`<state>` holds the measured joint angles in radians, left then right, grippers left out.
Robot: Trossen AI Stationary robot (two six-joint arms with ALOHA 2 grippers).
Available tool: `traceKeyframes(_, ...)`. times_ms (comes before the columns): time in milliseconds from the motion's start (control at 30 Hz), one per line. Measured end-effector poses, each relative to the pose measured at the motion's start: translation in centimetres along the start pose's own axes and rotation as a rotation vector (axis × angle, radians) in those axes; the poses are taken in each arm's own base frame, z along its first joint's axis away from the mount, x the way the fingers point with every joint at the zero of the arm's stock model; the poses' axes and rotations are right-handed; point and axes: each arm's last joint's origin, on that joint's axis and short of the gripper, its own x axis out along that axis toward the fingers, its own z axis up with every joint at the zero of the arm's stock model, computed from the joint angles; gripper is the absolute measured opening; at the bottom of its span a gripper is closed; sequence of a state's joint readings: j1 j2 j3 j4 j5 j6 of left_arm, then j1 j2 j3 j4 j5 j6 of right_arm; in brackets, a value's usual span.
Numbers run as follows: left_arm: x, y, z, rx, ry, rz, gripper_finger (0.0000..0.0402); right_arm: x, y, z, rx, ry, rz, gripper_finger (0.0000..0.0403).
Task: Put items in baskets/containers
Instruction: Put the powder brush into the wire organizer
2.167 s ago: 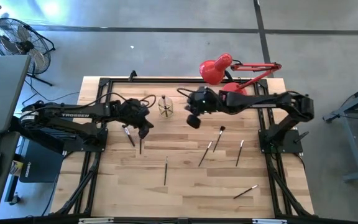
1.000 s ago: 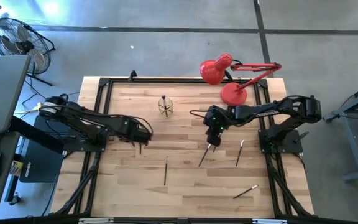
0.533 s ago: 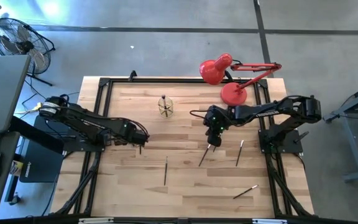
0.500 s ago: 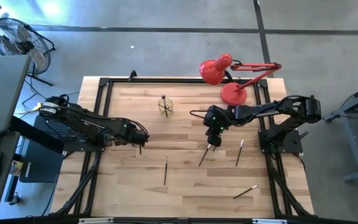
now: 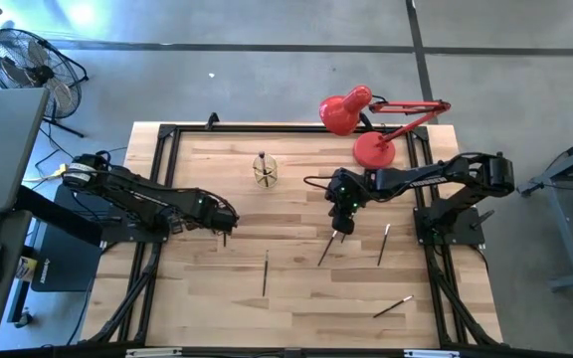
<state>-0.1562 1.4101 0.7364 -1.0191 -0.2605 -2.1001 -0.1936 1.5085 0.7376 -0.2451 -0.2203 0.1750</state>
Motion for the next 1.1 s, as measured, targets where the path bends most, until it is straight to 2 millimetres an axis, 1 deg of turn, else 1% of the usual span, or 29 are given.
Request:
traceKeyframes(333, 0.1, 0.0, 0.0, -0.032, -0.006, -0.014, 0.0141, 0.0, 0.0, 0.0, -0.018, 0.000, 0.000, 0.0001)
traceKeyframes(400, 0.8, 0.1, 0.1, -0.046, 0.007, -0.017, 0.0141, 0.0, 0.0, 0.0, -0.019, 0.000, 0.000, 0.0002)
traceKeyframes(500, 2.4, 0.4, 0.5, -0.078, 0.077, 0.019, 0.0141, 0.0, 0.0, 0.0, -0.019, 0.001, 0.000, 0.0004)
traceKeyframes(600, 3.2, 0.3, 1.1, -0.064, 0.125, 0.031, 0.0141, 0.0, 0.0, 0.0, -0.019, 0.002, 0.001, 0.0002)
traceKeyframes(900, 4.1, -0.5, 3.8, 0.005, 0.268, 0.094, 0.0140, 0.0, 0.1, -0.1, -0.017, 0.011, 0.022, 0.0006)
traceKeyframes(1100, 4.7, -0.8, 5.6, 0.072, 0.364, 0.094, 0.0140, 0.0, 0.1, -0.1, -0.017, 0.013, 0.031, 0.0002)
